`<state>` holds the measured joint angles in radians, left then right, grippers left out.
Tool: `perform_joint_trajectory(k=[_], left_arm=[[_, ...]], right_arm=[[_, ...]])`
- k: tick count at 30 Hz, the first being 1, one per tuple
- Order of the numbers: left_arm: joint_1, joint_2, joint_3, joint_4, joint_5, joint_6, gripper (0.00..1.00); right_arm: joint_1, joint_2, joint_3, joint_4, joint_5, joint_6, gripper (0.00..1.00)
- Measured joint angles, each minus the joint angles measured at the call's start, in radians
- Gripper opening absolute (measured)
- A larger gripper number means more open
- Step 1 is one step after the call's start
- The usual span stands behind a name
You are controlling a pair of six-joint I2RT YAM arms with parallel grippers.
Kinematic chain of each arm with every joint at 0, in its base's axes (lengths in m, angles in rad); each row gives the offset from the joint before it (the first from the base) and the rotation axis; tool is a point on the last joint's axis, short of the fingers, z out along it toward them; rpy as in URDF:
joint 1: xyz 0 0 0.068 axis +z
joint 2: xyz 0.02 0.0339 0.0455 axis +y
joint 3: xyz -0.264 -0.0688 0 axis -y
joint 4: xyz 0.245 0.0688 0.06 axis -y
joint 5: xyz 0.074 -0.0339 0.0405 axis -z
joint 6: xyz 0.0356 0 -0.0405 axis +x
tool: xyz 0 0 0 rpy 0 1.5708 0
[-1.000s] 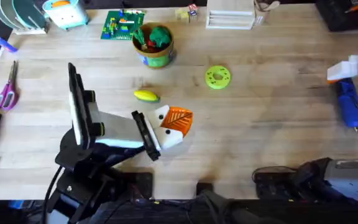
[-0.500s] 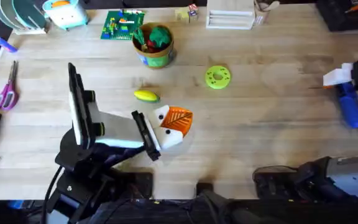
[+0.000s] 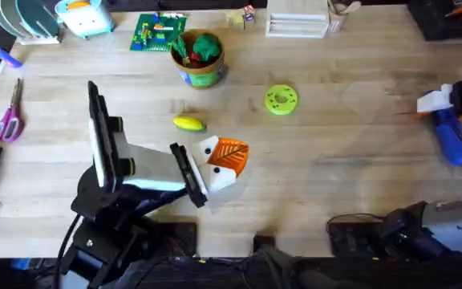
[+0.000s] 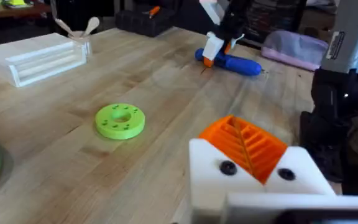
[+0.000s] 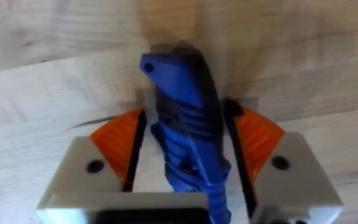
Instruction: Pick up the gripper from the table and insert it into the empty holder that is missing its gripper. Then pick up a screw, insert it into the mounting hole, and use the screwdriver to tighten it. Finally, clean up the table by picking up the vegetable and placing it into the bucket.
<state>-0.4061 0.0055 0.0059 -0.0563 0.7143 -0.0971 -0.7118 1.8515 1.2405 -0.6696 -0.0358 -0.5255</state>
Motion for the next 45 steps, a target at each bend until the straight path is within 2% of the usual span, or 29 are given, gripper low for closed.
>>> perform_joint_trajectory(k=[5,12,14,17,18,26,33,37,45], left_arm=[[0.0,0.0,0.0,0.0,0.0,0.0,0.005],[0.0,0.0,0.0,0.0,0.0,0.0,0.005],[0.0,0.0,0.0,0.0,0.0,0.0,0.005],[0.0,0.0,0.0,0.0,0.0,0.0,0.005],[0.0,0.0,0.0,0.0,0.0,0.0,0.005],[0.0,0.0,0.0,0.0,0.0,0.0,0.005],[0.0,0.0,0.0,0.0,0.0,0.0,0.005],[0.0,0.0,0.0,0.0,0.0,0.0,0.005],[0.0,0.0,0.0,0.0,0.0,0.0,0.005]], right_arm=[[0.0,0.001,0.0,0.004,-0.007,0.0,0.665],[0.0,0.001,0.0,0.013,-0.002,0.0,0.365],[0.0,0.003,0.0,0.017,0.005,-0.002,0.27],[0.0,0.007,0.0,0.031,0.016,-0.009,0.042],[0.0,0.007,0.0,0.033,0.016,-0.006,0.022],[0.0,0.008,0.011,0.008,0.017,-0.001,0.023],[0.002,-0.013,0.044,-0.007,0.017,0.084,0.023],[0.024,-0.114,0.045,0.0,0.017,0.118,0.023],[0.131,-0.388,0.056,0.05,0.013,0.217,0.023]])
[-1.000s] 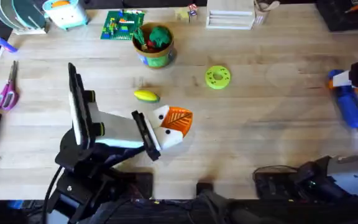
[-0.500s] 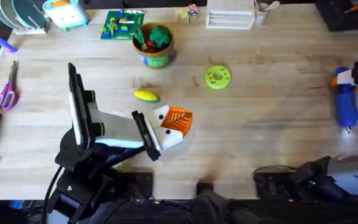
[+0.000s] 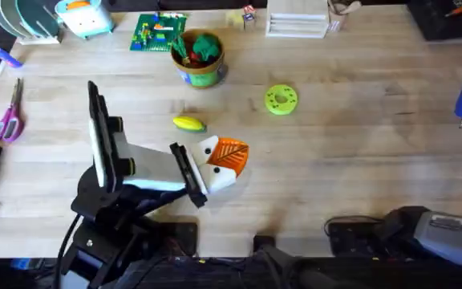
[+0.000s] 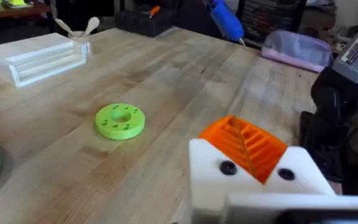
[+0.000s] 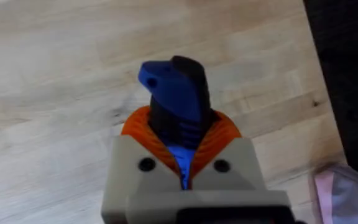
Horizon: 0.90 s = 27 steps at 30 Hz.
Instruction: Pick up the gripper from the table and insert it into the empty holder that is missing its gripper. Then pick up a screw, insert it into the mounting hole, and use the screwdriver to tighten it. Finally, clean up the table by picking up the vegetable and placing it into the bucket.
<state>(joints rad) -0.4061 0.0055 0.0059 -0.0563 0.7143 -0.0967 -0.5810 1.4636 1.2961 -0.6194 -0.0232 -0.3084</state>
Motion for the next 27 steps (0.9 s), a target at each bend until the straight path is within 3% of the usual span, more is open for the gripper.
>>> perform_joint_trajectory(k=[6,12,21,27], left_arm=[[0.0,0.0,0.0,0.0,0.0,0.0,0.005],[0.0,0.0,0.0,0.0,0.0,0.0,0.005],[0.0,0.0,0.0,0.0,0.0,0.0,0.005],[0.0,0.0,0.0,0.0,0.0,0.001,0.005]], right_arm=[[0.083,-0.191,-0.006,0.007,-0.059,0.073,0.023],[0.195,-0.406,-0.114,0.147,-0.162,0.173,0.022],[0.595,-0.709,-0.416,0.619,-0.266,0.303,0.022],[0.853,-0.755,-0.57,0.871,-0.282,0.339,0.022]])
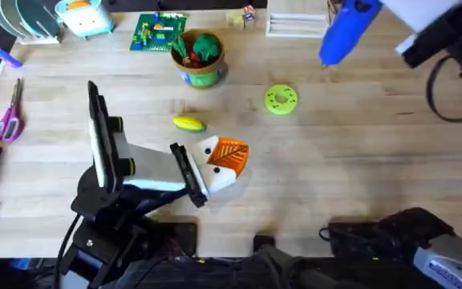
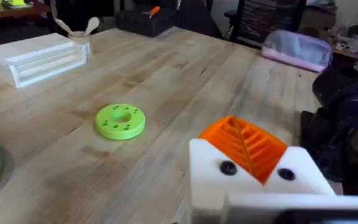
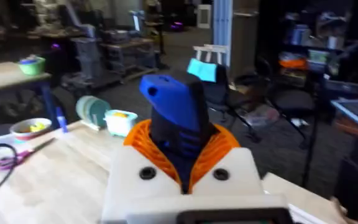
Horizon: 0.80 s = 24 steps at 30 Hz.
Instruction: Pick up the gripper from the table and insert it into the empty holder that is missing its gripper. Then pick up a screw, insert it into the mounting hole, and use the screwdriver to tighten it. Finally, clean up the table by picking up the vegetable and placing it into the bucket.
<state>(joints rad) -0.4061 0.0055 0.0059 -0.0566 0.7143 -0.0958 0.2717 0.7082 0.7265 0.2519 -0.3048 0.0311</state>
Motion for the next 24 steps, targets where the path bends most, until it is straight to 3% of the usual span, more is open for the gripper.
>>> perform_joint_trajectory(k=[10,15,24], left_arm=[[0.0,0.0,0.0,0.0,0.001,0.053,0.005],[0.0,0.0,0.0,0.0,0.001,0.061,0.005],[0.0,0.0,0.0,0.0,0.001,0.062,0.005]], right_arm=[[0.334,0.129,-0.036,0.293,-0.007,0.061,0.022],[0.434,0.187,-0.036,0.397,-0.008,0.099,0.022],[0.564,0.245,-0.038,0.421,-0.008,0.154,0.022]])
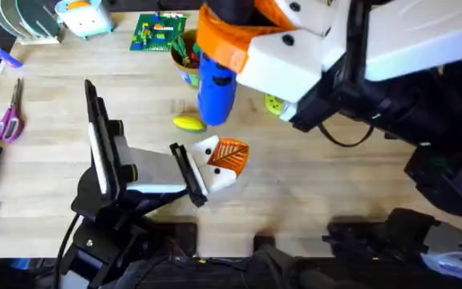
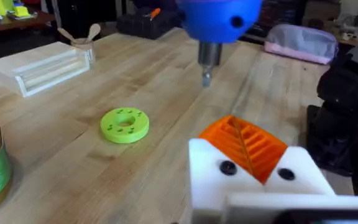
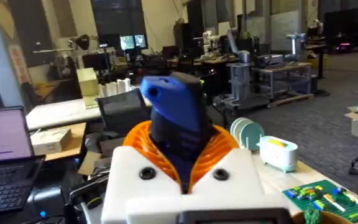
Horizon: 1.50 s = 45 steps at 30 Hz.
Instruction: Pick up the gripper from the table and insert it into the empty holder that is missing its gripper. Then pick up a screw, insert it into the mounting hole, and use the screwdriver to tighten it. Finally, clean up the table by picking up the vegetable and placing it into the bucket.
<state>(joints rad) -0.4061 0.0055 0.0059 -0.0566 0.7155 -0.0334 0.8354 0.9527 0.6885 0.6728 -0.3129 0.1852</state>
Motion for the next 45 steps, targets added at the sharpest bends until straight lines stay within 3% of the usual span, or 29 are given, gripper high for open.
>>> perform_joint_trajectory(k=[3,19,45], left_arm=[[0.0,0.0,0.0,0.0,0.0,0.0,0.005],[0.0,0.0,0.0,0.0,0.0,0.0,0.005],[0.0,0.0,0.0,0.0,0.0,0.0,0.005]], right_arm=[[0.039,0.0,-0.018,0.004,-0.003,0.007,0.022],[0.073,0.052,-0.046,0.048,-0.003,0.01,0.022],[0.076,0.047,-0.049,0.026,-0.002,0.01,0.022]])
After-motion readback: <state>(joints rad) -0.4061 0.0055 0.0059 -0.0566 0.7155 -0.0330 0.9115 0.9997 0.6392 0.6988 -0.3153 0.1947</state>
